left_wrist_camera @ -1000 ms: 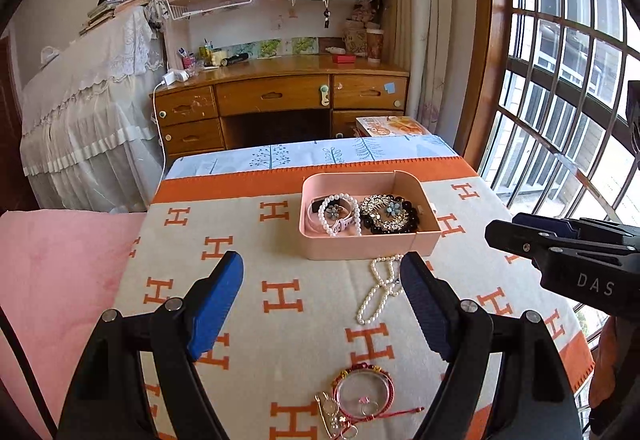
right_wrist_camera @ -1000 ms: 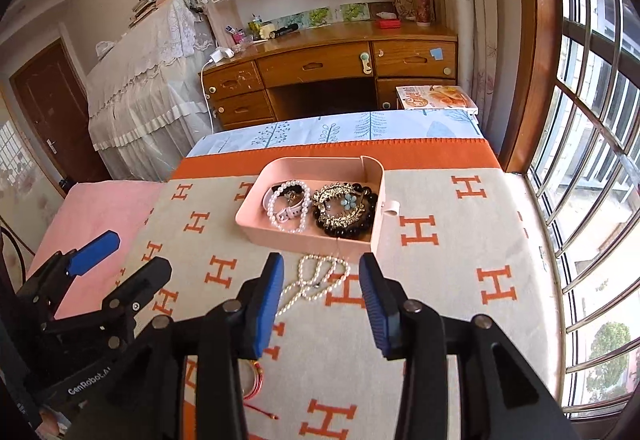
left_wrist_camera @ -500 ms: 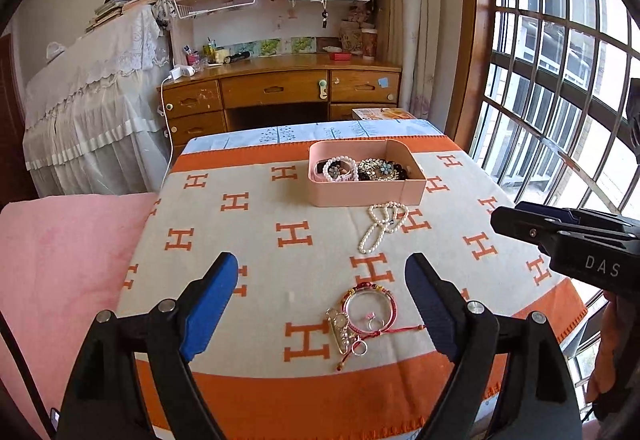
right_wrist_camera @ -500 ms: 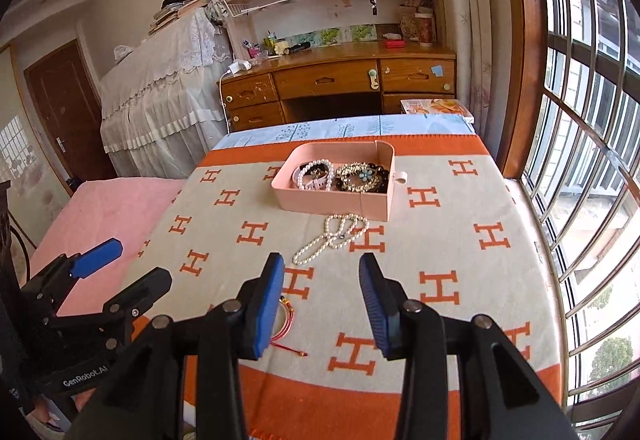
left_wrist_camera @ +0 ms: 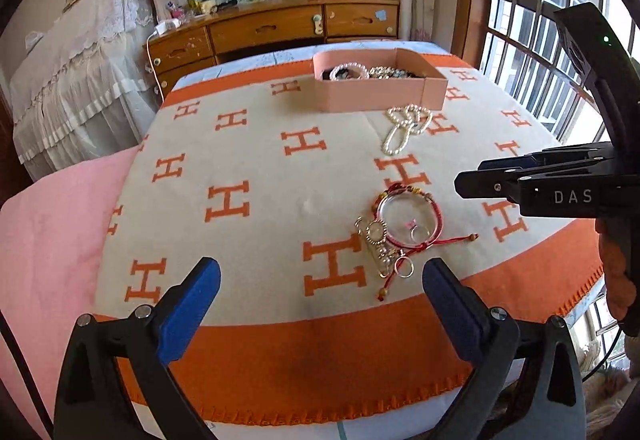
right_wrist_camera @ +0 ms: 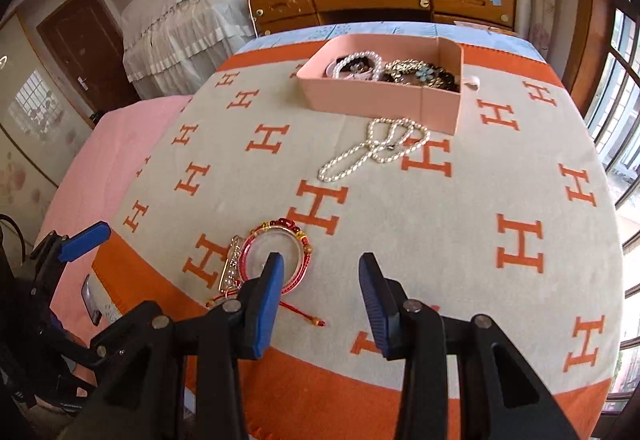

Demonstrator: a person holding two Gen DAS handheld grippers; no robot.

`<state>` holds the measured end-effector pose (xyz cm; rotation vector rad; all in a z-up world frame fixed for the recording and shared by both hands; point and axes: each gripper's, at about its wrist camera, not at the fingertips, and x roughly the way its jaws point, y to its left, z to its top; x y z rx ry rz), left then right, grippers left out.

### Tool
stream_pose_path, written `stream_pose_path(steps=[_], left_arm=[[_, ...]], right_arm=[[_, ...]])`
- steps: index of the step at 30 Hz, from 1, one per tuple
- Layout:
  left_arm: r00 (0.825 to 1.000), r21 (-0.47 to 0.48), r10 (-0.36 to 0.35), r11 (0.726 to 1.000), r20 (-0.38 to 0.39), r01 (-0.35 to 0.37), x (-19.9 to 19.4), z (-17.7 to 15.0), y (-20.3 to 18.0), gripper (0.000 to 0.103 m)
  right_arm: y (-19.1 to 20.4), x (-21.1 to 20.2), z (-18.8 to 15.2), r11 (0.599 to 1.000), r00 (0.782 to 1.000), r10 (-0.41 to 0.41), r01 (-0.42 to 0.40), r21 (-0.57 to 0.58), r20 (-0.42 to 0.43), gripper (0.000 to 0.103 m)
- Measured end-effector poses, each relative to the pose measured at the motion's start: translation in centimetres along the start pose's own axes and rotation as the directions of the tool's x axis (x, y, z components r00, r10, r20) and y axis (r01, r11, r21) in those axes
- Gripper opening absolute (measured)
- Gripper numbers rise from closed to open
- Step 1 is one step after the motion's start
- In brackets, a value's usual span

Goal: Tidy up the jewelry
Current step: 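Grasp the red beaded bracelet with the right tool while the left tool grasps the gold coin pendant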

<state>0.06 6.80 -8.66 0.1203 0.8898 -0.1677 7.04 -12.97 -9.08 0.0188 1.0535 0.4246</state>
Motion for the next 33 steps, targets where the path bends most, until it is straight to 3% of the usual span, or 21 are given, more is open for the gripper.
stream_pose_path(steps=[5,7,11,13,17,23,29,33], left_arm=[[0.999,-0.050,-0.007,0.999,-0.045,0.005,1.7,0.1,1.0,0.099],[0.999,-0.056,-0.017,0.998,-0.050,0.014,2.0,0.4,0.9,0.098],[0.997,-0.044,-0.044,0.998,-0.055,0.042,2.7,0.9,0.1,0.091],[0.996,-0.037,-0.055,0.998,-0.068,0.052,3.3,1.2,-0.3,0.084],[0.990,-0.038,-0.095,0.995,-0.109,0.091,4.6,1.6,-0.9,0.061],[0.980,-0.059,-0.128,0.991,-0.153,0.120,6.1,1.9,-0.6,0.048],[0.976,-0.058,-0.121,0.992,-0.183,0.112,6.9,1.9,0.1,0.026],[0.978,-0.041,-0.113,0.993,-0.176,0.108,6.7,1.7,0.2,0.022]], right_arm=[[1.0,3.2,0.8,0.998,0.999,0.015,-0.018,-0.067,-0.050,0.034],[1.6,4.3,1.0,0.994,0.997,0.018,-0.026,-0.108,-0.074,0.020],[2.3,4.6,1.0,0.981,0.999,-0.021,0.012,-0.195,-0.043,0.011],[1.1,4.2,1.2,0.987,0.999,-0.012,0.006,-0.160,-0.034,0.011],[-2.8,2.2,1.1,1.000,1.000,-0.009,0.009,-0.024,0.027,0.011],[-7.6,-0.9,-0.4,0.993,0.993,-0.012,-0.003,0.121,0.118,0.011],[-8.7,-1.3,-1.7,0.989,0.991,0.014,-0.033,0.146,0.131,0.011],[-8.4,-0.4,-1.9,0.990,0.994,0.031,-0.045,0.130,0.107,0.011]])
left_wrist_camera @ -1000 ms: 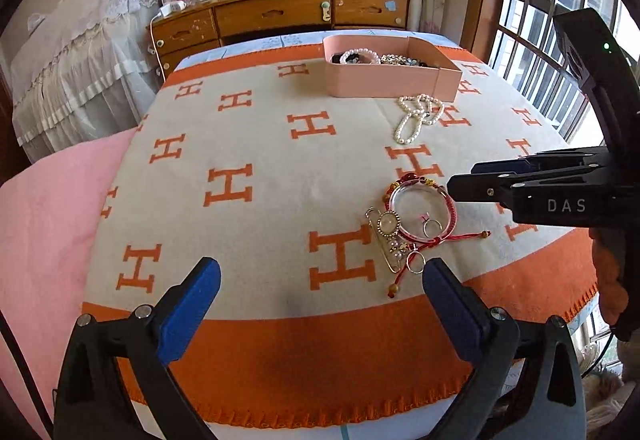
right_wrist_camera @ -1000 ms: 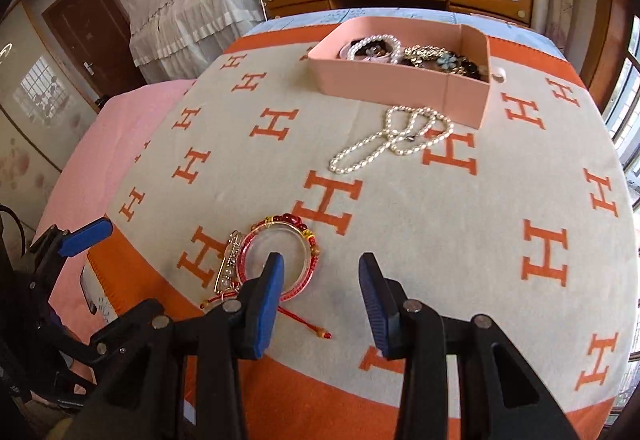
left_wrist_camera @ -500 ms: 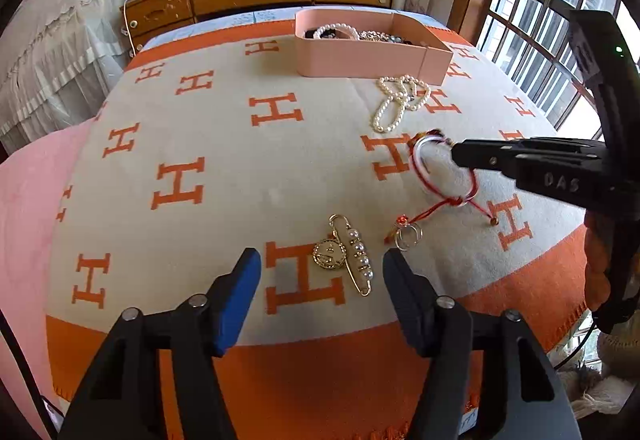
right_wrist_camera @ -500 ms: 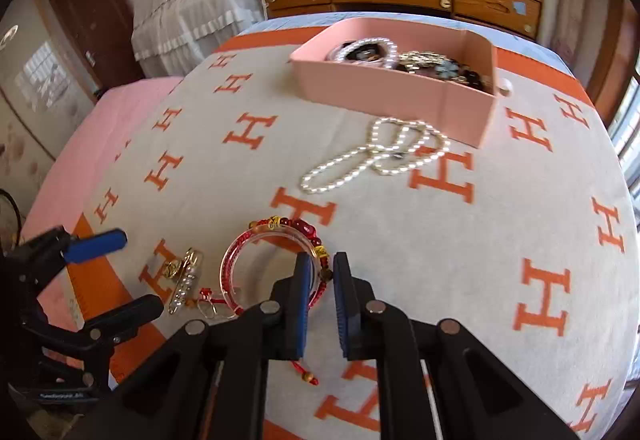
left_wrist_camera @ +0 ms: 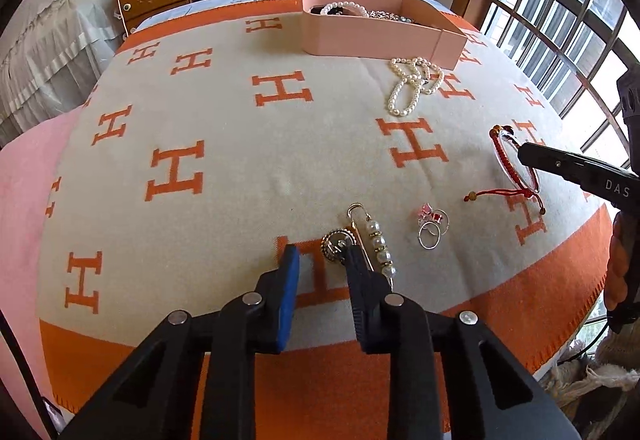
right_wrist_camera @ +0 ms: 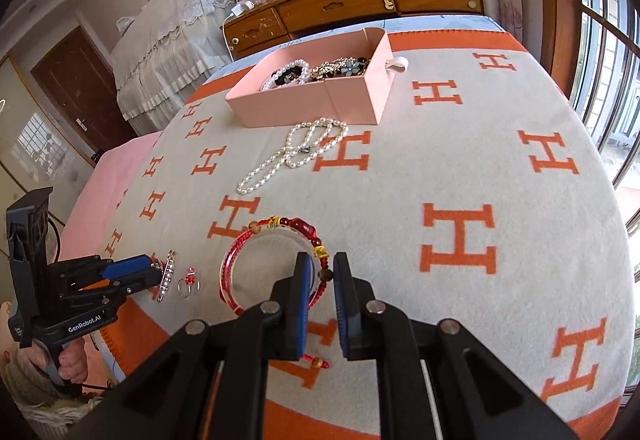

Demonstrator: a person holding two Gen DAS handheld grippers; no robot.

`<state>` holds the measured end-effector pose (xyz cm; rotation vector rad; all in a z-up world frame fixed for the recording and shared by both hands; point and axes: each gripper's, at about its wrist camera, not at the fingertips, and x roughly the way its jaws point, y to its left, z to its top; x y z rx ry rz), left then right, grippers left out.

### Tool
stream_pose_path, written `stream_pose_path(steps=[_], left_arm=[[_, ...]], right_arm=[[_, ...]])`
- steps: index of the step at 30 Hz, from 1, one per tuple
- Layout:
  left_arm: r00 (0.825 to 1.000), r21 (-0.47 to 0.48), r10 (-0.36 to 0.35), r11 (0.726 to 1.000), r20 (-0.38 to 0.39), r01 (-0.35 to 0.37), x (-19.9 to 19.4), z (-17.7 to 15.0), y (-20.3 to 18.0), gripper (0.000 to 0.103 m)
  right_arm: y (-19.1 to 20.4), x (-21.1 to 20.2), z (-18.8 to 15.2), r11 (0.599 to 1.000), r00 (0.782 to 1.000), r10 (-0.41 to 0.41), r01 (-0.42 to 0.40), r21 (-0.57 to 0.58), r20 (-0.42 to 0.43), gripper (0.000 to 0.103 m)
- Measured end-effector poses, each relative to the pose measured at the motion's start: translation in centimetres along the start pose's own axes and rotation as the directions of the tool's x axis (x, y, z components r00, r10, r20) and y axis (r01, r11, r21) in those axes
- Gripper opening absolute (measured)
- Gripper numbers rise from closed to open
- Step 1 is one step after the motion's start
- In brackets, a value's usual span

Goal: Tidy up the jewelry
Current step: 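Grasp the red beaded bracelet with the right tool while the left tool grasps the gold coin pendant, then drop the pendant into the pink box with the left tool while the right tool drops the red bracelet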

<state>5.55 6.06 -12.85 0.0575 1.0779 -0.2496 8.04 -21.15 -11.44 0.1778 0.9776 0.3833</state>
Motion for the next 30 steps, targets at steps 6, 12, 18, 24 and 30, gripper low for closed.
stream_pose_path(steps=[6,12,18,24,30], left_arm=[[1.000,0.023,0.009,1.000,0.007,-0.010,0.2,0.5,-0.1,0.022],[1.000,0.061,0.011,0.998,0.014,-0.012,0.6,1.1,-0.4,0.021],[1.000,0.047,0.015,0.999,0.018,-0.016,0.4,0.9,-0.2,0.017],[0.995,0.027,0.026,0.999,0.093,-0.029,-3.0,2.6,0.5,0.017],[0.967,0.047,0.070,0.995,0.244,-0.084,-8.8,8.2,0.1,0.017]], right_arm=[[0.3,1.0,-0.1,1.000,1.000,0.019,-0.019,-0.006,-0.024,0.011],[0.2,1.1,-0.2,1.000,0.999,0.024,-0.024,0.001,-0.023,0.011],[0.5,0.9,-0.1,1.000,1.000,0.016,-0.016,0.005,-0.018,0.011],[1.7,-1.1,1.7,1.000,0.999,0.012,-0.011,-0.021,0.045,0.011],[3.8,-4.9,6.5,0.993,0.982,-0.042,0.060,-0.097,0.182,0.011]])
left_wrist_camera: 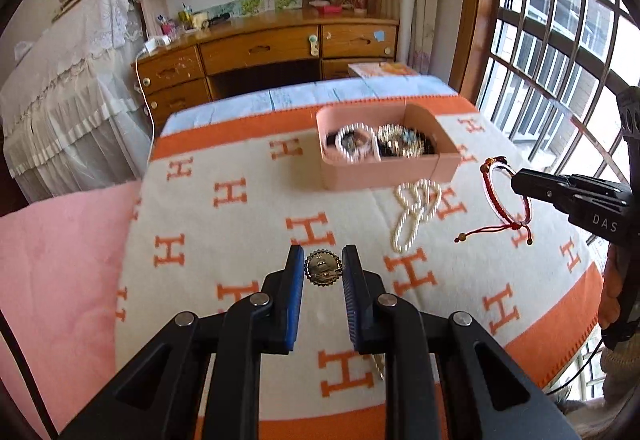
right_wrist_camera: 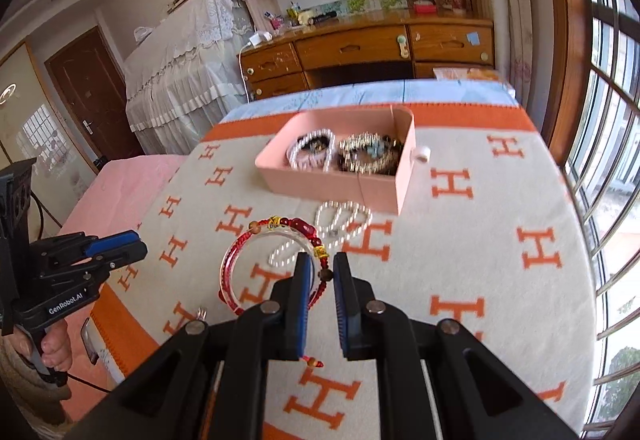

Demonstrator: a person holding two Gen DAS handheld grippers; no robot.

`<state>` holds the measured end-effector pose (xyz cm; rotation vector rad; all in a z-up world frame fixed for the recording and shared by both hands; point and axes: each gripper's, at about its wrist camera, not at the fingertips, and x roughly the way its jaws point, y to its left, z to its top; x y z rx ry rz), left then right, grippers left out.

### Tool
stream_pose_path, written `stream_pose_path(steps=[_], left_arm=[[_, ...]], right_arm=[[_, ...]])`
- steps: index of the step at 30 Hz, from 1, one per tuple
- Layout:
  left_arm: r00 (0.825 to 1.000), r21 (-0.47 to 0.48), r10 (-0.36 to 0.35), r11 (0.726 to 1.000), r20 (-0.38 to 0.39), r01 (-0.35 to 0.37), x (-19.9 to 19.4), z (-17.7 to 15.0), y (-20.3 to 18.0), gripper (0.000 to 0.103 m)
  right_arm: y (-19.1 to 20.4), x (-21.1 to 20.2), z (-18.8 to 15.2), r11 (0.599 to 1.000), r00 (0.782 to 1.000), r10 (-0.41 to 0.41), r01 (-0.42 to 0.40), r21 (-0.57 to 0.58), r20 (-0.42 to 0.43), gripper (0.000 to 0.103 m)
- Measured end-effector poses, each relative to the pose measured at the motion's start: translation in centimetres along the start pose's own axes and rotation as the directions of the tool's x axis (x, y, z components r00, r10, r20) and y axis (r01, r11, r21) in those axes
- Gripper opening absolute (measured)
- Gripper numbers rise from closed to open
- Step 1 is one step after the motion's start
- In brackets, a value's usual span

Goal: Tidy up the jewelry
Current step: 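Drop the pendant into the pink box with the left tool while the right tool drops the red bracelet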

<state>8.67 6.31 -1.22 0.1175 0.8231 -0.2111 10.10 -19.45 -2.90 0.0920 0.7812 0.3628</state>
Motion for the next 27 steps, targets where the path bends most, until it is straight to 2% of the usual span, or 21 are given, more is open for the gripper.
stream_pose_path(steps=[4,8,10,14,18,22,23,25,26,27], left_arm=[[0.995,0.006,0.020,1.000,0.102,-0.021,-1.2,5.4,-0.3,0.017],[0.988,-0.001,-0.002,1.000,0.153,0.002,0.5,9.7,-0.9,0.017],[0.990,-0.019,-0.012,1.000,0.140,0.014,2.9,11.3,-1.2,0.017],[0.998,-0.063,-0.036,0.997,0.060,0.040,9.4,13.1,-1.5,0.017],[1.000,-0.074,-0.011,0.997,-0.008,0.011,15.0,13.2,-2.2,0.017],[0.999,-0.097,-0.009,0.995,-0.045,0.005,17.8,12.3,-2.9,0.018],[0.999,-0.101,-0.010,0.995,-0.047,0.005,17.8,11.7,-3.0,0.026],[0.999,-0.096,-0.010,0.995,-0.039,0.006,17.3,11.0,-3.3,0.054],[1.000,-0.090,0.001,0.996,-0.023,-0.003,16.6,10.6,-3.3,0.078],[1.000,-0.085,0.017,0.996,0.004,-0.017,15.8,10.3,-3.3,0.090]], right_arm=[[0.5,-1.4,4.3,0.998,0.995,-0.049,0.052,-0.027,0.091,0.011],[-0.3,-0.6,8.1,0.997,0.988,-0.073,0.072,0.013,0.135,0.011],[-1.0,0.9,9.5,0.995,0.986,-0.100,0.095,0.043,0.135,0.011],[-3.2,4.8,11.3,0.986,0.988,-0.126,0.114,0.125,0.094,0.011],[-4.9,8.6,11.2,0.976,0.990,-0.134,0.125,0.178,0.039,0.011],[-5.9,12.3,10.3,0.971,0.990,-0.133,0.138,0.193,-0.039,0.012],[-6.0,13.1,10.0,0.972,0.990,-0.129,0.139,0.190,-0.064,0.012],[-6.1,14.2,9.4,0.972,0.987,-0.122,0.141,0.187,-0.107,0.012],[-6.1,14.5,9.2,0.972,0.985,-0.121,0.143,0.186,-0.127,0.012],[-6.0,14.5,8.9,0.973,0.983,-0.118,0.143,0.183,-0.138,0.012]])
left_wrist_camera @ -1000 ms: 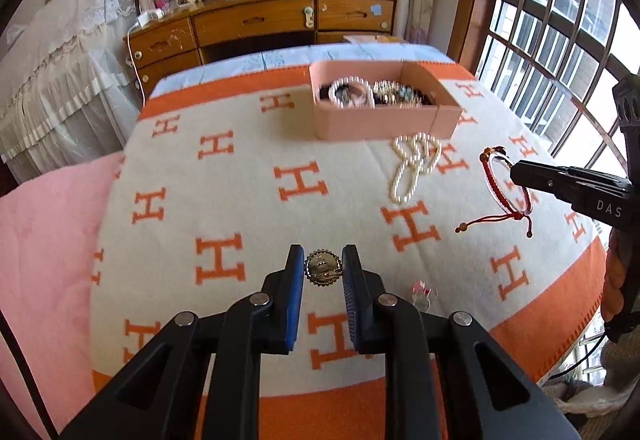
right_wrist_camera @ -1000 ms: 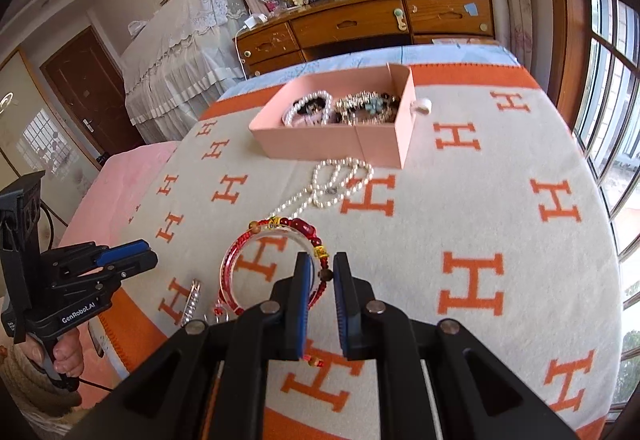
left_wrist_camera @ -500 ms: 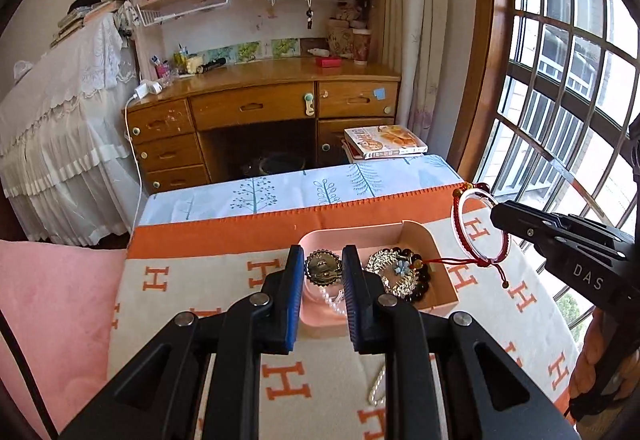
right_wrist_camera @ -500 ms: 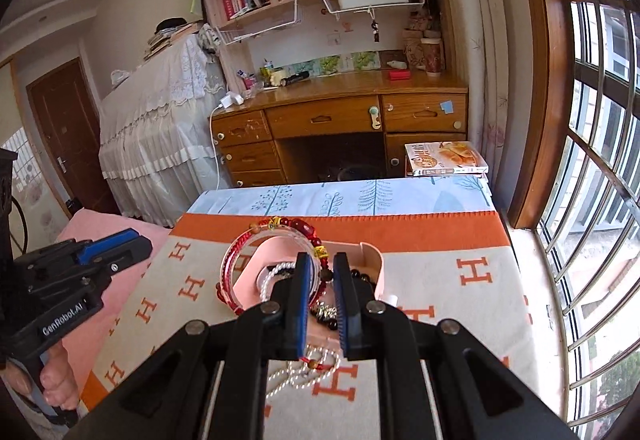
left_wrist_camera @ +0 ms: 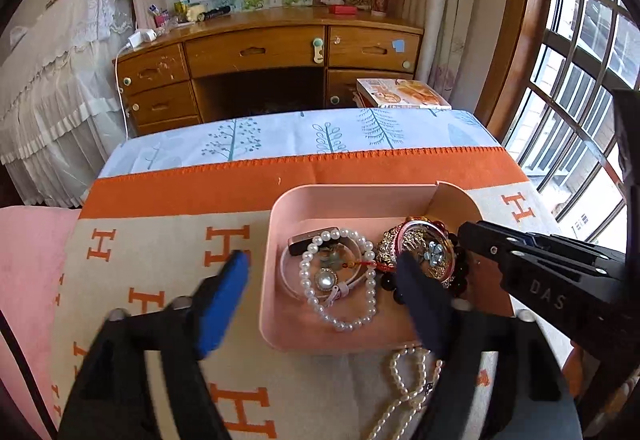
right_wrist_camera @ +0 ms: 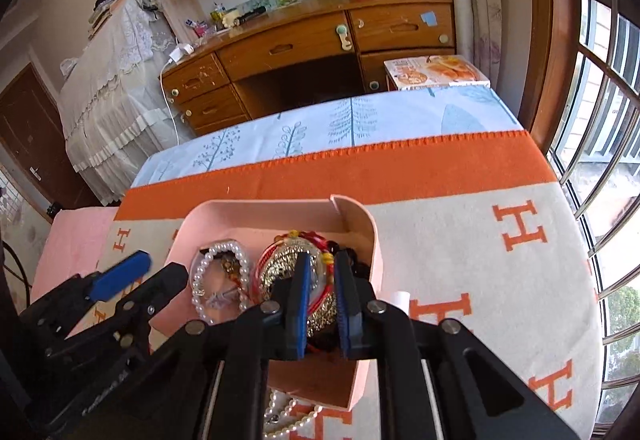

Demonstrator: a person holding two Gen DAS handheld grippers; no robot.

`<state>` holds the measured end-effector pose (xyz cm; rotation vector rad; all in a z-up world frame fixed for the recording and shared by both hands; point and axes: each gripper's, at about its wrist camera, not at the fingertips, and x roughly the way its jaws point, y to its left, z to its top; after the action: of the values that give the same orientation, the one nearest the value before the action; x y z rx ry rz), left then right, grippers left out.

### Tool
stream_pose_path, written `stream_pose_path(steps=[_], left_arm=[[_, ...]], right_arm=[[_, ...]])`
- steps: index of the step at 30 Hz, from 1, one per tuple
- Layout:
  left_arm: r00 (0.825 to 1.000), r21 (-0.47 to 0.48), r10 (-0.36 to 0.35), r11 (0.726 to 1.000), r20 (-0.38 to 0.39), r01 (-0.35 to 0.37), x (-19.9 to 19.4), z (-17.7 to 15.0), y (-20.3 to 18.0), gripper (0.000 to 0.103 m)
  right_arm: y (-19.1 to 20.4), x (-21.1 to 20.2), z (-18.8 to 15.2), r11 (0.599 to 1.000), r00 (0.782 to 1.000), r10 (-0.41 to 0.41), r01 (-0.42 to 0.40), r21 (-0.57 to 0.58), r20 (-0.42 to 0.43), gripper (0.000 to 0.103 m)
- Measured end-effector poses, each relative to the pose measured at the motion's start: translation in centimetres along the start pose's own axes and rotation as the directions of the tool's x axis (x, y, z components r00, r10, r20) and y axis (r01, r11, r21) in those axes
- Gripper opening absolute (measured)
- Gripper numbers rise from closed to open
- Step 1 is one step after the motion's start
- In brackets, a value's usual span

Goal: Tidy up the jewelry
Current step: 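Drop the pendant into the pink box with the left tool while the right tool drops the red bracelet, then move the left tool toward the gold pin and pink ring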

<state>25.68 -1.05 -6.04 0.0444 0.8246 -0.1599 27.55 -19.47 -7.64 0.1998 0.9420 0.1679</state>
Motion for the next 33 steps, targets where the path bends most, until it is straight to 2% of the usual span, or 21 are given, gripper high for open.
stream_pose_path(steps=[2,5,12,15,21,23,27,33], left_arm=[[0.998,0.013,0.028,0.999,0.055,-0.029,-1.8,-0.5,0.2,0.090],[0.996,0.007,0.041,0.999,0.082,-0.041,-4.0,-1.1,0.8,0.091],[0.991,-0.054,0.074,0.996,0.110,-0.068,-9.4,-3.8,2.8,0.100],[0.986,-0.062,0.101,0.994,0.132,-0.094,-11.7,-5.3,3.4,0.100],[0.985,-0.082,0.126,0.990,0.119,-0.117,-14.5,-8.3,4.4,0.101],[0.986,-0.083,0.123,0.990,0.115,-0.114,-15.4,-9.3,4.7,0.101],[0.984,-0.073,0.134,0.989,0.117,-0.126,-16.9,-11.0,4.7,0.101],[0.983,-0.047,0.134,0.991,0.124,-0.129,-18.6,-13.2,3.7,0.102]], right_arm=[[0.0,-0.2,-0.6,1.000,1.000,0.010,-0.010,-0.004,-0.001,0.012],[0.2,-0.8,-1.7,1.000,1.000,0.021,-0.021,-0.004,-0.009,0.012],[2.0,-5.3,-4.7,0.995,0.995,0.098,-0.098,-0.016,0.036,0.012],[3.1,-7.4,-6.4,0.991,0.990,0.131,-0.129,-0.041,0.045,0.012],[5.4,-10.9,-9.8,0.983,0.985,0.164,-0.157,-0.098,0.058,0.013],[5.9,-11.9,-10.8,0.980,0.983,0.174,-0.166,-0.112,0.063,0.015],[6.9,-14.0,-12.7,0.976,0.980,0.177,-0.163,-0.147,0.093,0.031],[7.3,-15.7,-14.9,0.969,0.975,0.200,-0.183,-0.165,0.095,0.032]])
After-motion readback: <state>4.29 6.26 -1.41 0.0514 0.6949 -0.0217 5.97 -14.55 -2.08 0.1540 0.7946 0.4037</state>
